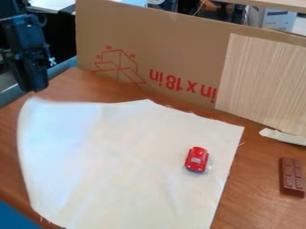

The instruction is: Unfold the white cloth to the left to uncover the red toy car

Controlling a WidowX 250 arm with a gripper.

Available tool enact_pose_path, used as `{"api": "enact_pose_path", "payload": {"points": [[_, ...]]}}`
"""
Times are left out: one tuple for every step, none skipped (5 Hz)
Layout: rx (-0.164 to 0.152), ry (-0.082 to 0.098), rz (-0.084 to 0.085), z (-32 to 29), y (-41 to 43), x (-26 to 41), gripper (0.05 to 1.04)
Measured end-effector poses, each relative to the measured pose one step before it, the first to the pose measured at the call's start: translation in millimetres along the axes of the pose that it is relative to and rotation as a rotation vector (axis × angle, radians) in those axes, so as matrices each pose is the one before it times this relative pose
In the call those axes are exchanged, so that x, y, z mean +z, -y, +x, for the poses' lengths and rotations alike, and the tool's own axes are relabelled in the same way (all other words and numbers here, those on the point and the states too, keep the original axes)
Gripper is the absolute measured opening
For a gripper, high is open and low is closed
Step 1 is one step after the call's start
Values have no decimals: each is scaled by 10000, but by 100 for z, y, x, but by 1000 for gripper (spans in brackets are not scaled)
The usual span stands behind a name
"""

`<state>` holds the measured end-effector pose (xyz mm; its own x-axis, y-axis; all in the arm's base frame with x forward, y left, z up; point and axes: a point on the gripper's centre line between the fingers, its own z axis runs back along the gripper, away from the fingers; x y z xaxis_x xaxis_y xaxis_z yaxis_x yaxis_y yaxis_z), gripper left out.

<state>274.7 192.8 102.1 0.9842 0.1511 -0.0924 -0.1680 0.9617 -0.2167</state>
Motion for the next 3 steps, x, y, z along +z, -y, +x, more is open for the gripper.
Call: {"api": "enact_pose_path", "payload": {"points": [[-37,224,522,-52,-670,300,751],[568,808,1976,-932,-516,2356,984],[-1969,130,1608,-1497,4847,3365,999]]}}
